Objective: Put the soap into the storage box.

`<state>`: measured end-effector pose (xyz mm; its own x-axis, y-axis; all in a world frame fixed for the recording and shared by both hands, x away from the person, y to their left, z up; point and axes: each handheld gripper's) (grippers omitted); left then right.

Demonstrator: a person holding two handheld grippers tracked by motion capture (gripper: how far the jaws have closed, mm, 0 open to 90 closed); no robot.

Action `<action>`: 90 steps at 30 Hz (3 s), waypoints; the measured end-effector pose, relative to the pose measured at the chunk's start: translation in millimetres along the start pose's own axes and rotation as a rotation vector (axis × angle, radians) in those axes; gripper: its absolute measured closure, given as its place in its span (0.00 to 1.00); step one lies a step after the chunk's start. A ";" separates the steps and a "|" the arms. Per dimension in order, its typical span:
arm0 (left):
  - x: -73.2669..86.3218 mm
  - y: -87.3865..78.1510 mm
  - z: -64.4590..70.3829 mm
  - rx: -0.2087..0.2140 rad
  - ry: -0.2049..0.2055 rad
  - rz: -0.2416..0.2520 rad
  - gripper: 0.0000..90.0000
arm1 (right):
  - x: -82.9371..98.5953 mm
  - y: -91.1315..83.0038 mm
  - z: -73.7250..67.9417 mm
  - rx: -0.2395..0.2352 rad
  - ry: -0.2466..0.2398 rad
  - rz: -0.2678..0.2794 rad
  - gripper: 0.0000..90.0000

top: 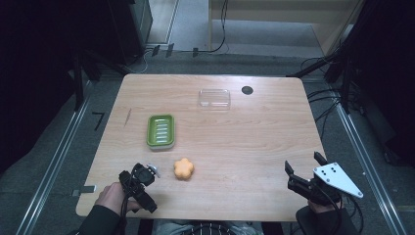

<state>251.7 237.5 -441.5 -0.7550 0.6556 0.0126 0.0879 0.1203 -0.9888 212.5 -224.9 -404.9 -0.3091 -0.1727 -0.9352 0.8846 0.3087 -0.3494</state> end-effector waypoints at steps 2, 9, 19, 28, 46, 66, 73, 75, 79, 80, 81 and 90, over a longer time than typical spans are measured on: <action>-0.4 -0.9 0.8 0.001 0.008 0.000 0.00 | 0.1 0.1 0.2 0.000 0.001 0.000 0.15; -1.1 -3.1 2.8 0.001 0.015 0.015 0.00 | -0.4 0.7 -1.4 -0.006 0.001 -0.004 0.15; -19.4 -7.4 4.5 0.006 0.050 0.054 0.00 | -0.6 0.8 -1.2 -0.004 0.001 -0.002 0.15; -37.2 -8.2 8.5 0.024 0.090 0.084 0.00 | 0.2 -0.5 0.1 0.001 0.005 -0.001 0.15; -68.9 -9.5 12.3 0.032 0.123 0.125 0.00 | 2.2 -5.1 1.5 0.012 0.009 -0.005 0.15; -113.3 -1.8 15.6 0.023 0.082 0.144 0.03 | 0.8 -1.2 -0.4 -0.001 -0.002 -0.011 0.15; -123.1 4.5 15.0 0.011 0.070 0.137 0.12 | 0.6 -0.9 -0.8 -0.003 -0.004 -0.009 0.15; -122.1 5.3 13.6 0.005 0.066 0.131 0.14 | 0.7 -1.1 -0.4 -0.002 -0.002 -0.010 0.15; -120.1 6.3 11.9 0.015 0.065 0.121 0.15 | 0.8 -1.4 -0.3 0.000 0.000 -0.008 0.15; -119.4 6.4 11.9 0.014 0.068 0.118 0.16 | 0.8 -1.7 -0.6 -0.002 0.001 -0.008 0.15; -118.5 6.6 11.8 0.013 0.068 0.114 0.16 | 0.8 -1.8 -0.5 -0.002 0.002 -0.007 0.15; -111.7 5.5 11.3 0.036 0.093 0.116 0.29 | 0.7 -1.4 -0.5 0.000 0.003 -0.007 0.15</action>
<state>329.2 156.4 -450.1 -0.6773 0.7302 -0.0902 0.1468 0.0141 -0.9891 210.8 -225.0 -405.1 -0.3162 -0.1716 -0.9330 0.8826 0.3075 -0.3557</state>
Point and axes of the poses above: each handheld gripper's, and its own axes: y roughly forward along the jaws, x roughly out of its underside, z roughly to its right, and after that the axes turned 6 degrees about -x, right-handed
